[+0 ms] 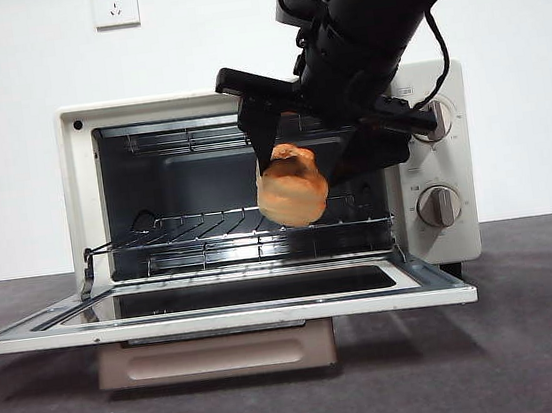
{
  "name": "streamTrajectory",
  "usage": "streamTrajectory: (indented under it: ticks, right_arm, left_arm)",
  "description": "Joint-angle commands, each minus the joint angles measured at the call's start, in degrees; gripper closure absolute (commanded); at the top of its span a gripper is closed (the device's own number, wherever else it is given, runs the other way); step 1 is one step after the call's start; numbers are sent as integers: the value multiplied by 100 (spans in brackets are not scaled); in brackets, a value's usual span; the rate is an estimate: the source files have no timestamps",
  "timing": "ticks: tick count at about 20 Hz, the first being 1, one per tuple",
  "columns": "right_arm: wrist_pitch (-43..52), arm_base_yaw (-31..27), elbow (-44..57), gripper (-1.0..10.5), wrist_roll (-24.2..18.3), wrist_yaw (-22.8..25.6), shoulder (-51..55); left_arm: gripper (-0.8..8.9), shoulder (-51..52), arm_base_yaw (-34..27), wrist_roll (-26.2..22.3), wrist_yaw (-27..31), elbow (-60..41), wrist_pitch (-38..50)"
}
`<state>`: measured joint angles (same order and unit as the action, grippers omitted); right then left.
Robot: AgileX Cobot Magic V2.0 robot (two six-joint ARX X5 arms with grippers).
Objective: The left arm flap open the oven, the right arm pick bread and place it into oven, the left arm flap close the oven
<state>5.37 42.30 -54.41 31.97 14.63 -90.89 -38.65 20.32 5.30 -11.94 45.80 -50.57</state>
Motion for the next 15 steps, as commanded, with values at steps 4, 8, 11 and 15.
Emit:
streamTrajectory:
  ticks: [4, 8, 11, 15]
  right_arm:
    - [55, 52, -122, 553, 15, -22, 94]
    - [-9, 70, -122, 523, 15, -31, 323]
    - [-350, 116, -122, 523, 9, -286, 669]
    - [-942, 212, -122, 523, -483, -1056, 1464]
  left_arm:
    - [803, -24, 17, 13, -13, 42, 46]
    - [803, -24, 17, 13, -13, 42, 48]
    - [803, -26, 17, 13, -11, 42, 90]
    - [803, -31, 15, 13, -7, 42, 308]
